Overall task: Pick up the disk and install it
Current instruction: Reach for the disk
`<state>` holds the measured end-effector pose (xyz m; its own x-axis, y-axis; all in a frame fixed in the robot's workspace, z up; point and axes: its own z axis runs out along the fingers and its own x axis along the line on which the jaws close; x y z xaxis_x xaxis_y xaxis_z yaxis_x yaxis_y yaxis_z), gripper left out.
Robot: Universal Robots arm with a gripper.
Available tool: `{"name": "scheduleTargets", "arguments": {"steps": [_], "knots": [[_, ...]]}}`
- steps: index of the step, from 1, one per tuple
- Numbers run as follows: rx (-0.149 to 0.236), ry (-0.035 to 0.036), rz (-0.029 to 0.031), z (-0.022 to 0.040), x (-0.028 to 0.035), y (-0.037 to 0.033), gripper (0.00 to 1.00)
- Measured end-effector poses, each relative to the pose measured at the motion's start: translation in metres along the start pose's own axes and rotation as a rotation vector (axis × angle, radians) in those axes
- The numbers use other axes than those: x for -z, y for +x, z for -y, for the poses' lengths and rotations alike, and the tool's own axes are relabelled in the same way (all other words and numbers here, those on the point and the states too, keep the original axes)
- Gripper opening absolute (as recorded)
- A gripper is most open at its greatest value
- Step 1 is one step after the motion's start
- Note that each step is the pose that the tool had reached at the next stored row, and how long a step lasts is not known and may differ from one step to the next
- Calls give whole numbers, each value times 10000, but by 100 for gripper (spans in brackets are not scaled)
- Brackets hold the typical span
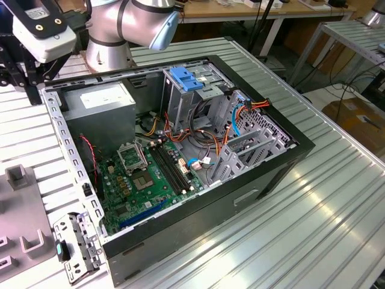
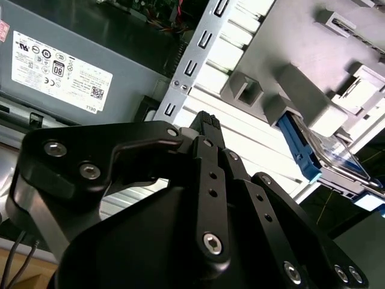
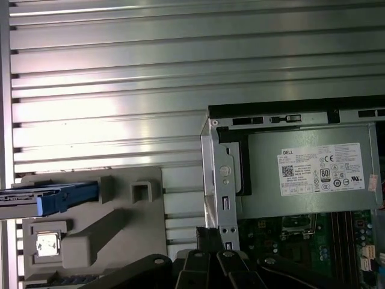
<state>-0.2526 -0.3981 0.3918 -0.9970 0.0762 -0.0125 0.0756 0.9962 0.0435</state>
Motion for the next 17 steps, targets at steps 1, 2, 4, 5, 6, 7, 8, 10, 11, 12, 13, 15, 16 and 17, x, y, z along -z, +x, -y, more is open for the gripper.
{"name": "scheduleTargets", "arguments": {"steps": [1,2,4,5,6,7,8,10,11,12,13,15,16,17], "knots": [[0,0,0,2,0,33,11],[1,0,-1,4,1,53,11],[-1,0,-1,8,1,106,11],[-1,0,-1,10,1,129,11],[-1,0,-1,12,1,160,11],[-1,0,-1,14,1,184,11],[0,0,-1,17,2,217,11],[1,0,-1,21,2,272,11],[0,0,-1,23,3,305,11],[0,0,-1,25,3,328,11],[-1,0,-1,27,3,358,11],[-1,0,-1,31,3,409,11],[0,0,-1,33,3,429,11],[0,0,0,34,3,453,11]]}}
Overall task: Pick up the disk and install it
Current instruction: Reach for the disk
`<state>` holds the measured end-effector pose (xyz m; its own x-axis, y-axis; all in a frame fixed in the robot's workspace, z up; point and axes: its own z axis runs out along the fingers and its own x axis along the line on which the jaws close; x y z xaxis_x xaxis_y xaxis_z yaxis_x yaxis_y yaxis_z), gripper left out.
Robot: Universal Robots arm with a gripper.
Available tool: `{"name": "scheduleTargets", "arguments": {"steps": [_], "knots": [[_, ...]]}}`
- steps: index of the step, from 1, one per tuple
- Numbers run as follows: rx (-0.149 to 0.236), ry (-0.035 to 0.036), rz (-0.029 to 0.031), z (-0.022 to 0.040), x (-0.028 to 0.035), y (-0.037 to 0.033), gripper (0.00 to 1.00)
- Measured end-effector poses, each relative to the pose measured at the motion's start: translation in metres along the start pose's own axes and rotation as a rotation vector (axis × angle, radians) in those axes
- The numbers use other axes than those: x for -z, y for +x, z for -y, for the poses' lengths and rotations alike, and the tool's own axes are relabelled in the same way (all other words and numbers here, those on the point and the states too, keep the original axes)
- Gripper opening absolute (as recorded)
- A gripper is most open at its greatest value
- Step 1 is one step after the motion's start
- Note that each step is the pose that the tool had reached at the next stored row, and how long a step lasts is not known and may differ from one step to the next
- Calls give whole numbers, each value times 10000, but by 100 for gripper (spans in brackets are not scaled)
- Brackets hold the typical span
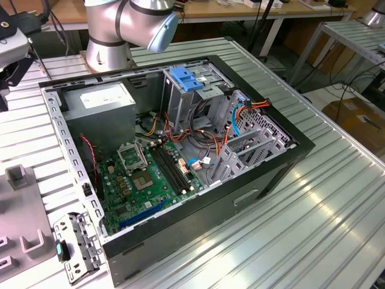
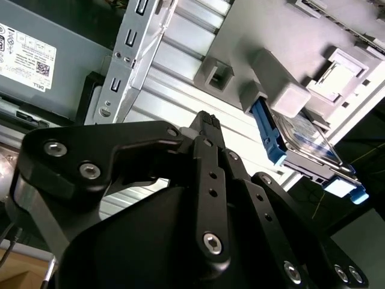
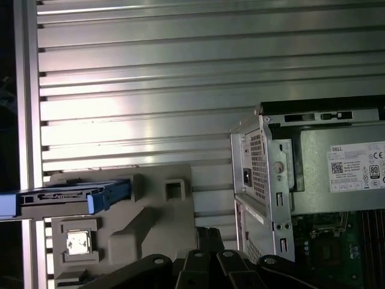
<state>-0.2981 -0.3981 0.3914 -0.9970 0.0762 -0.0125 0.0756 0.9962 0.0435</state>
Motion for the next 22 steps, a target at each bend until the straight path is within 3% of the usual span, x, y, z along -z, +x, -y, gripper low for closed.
{"name": "scheduleTargets", "arguments": {"steps": [10,14,22], "knots": [[0,0,0,16,1,212,11],[1,1,-1,26,2,343,11],[-1,1,-1,40,3,523,11]]}}
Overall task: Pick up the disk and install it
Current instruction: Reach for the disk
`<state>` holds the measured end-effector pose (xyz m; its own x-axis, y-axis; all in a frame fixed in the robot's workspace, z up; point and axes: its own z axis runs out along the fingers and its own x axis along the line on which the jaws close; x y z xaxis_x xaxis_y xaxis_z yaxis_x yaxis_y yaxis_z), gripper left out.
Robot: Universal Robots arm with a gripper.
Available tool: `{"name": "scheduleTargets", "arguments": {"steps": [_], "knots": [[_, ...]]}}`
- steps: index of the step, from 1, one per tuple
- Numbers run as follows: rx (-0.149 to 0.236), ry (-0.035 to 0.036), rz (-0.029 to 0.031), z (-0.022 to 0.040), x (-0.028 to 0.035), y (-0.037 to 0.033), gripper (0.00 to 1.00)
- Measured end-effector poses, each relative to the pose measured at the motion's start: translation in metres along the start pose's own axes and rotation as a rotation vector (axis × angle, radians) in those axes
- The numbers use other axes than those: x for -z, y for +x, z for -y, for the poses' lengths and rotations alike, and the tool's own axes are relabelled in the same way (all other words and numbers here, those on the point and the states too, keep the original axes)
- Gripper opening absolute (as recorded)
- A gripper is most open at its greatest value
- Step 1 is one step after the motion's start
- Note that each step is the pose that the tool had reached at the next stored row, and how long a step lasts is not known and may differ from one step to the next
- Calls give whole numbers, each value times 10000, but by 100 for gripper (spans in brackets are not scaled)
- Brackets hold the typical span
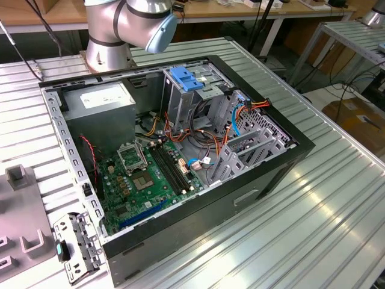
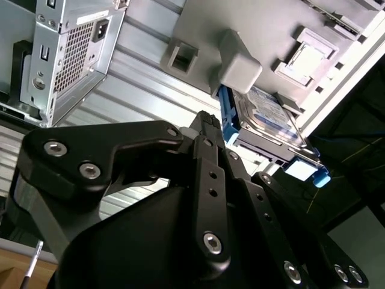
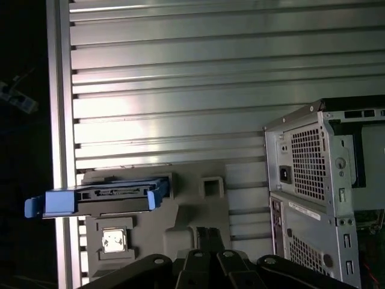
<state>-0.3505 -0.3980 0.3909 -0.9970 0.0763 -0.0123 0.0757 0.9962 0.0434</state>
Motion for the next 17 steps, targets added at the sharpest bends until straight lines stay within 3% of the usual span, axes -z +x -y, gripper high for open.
{"name": "scheduleTargets", "arguments": {"steps": [4,11,16,17], "knots": [[1,0,0,-8,-1,133,11],[0,0,-3,-89,-12,424,11],[1,-1,-5,-152,-29,668,11],[1,1,-10,-150,-32,750,11]]}}
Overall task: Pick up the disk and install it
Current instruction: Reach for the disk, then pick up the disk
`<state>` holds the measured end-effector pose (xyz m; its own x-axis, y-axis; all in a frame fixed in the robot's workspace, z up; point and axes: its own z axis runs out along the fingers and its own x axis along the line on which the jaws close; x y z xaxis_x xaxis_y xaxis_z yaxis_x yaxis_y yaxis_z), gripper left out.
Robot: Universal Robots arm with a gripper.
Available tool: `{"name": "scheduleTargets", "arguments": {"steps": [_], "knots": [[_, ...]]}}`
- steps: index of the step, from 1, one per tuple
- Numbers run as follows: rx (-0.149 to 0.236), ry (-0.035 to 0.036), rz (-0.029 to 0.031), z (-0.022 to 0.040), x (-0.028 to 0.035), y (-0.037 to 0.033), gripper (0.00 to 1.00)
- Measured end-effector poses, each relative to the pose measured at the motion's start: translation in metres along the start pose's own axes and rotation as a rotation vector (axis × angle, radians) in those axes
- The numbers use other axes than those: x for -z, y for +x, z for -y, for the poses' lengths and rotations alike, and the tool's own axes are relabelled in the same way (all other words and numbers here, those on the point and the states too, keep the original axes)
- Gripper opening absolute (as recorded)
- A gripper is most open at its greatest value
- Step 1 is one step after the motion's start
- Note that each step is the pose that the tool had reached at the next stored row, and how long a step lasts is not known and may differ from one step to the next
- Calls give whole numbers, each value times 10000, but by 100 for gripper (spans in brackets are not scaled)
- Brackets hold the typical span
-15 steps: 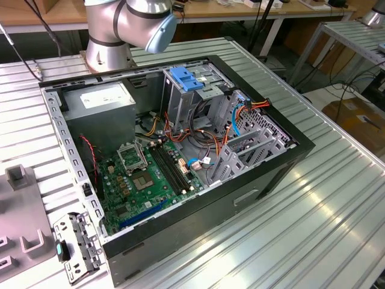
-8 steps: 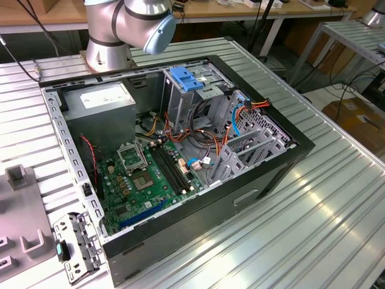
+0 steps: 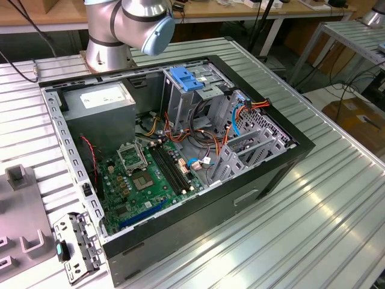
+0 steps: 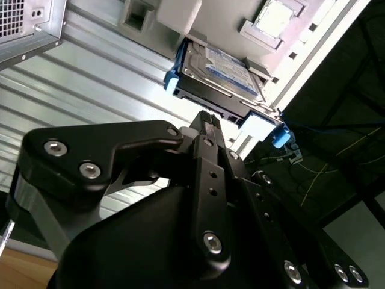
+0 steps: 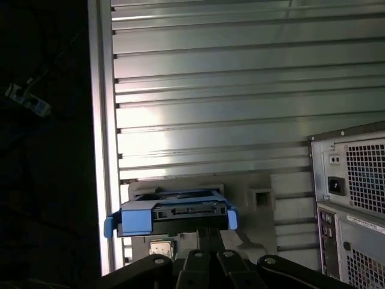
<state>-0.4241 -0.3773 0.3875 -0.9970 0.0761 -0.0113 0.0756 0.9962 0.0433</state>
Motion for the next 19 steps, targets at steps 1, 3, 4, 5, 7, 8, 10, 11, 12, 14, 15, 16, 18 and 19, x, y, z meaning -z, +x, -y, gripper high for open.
{"name": "scheduleTargets", "arguments": {"steps": [1,3,4,5,7,8,10,11,12,14,15,16,18,19], "knots": [[0,-1,-1,3,-2,38,11],[-2,0,-14,13,-6,166,11],[-2,1,-22,19,-9,246,11],[-2,0,-28,23,-10,290,11],[-3,3,-50,29,-11,376,11],[-3,3,-55,30,-13,397,11],[-3,4,-60,32,-12,406,11],[-4,4,-60,32,-12,410,11],[-4,4,-60,32,-12,415,11],[1,4,-60,32,-12,415,11],[6,3,-60,32,-12,415,11],[15,3,-61,32,-12,415,11],[38,4,-62,32,-12,415,11],[48,3,-62,32,-12,415,11]]}}
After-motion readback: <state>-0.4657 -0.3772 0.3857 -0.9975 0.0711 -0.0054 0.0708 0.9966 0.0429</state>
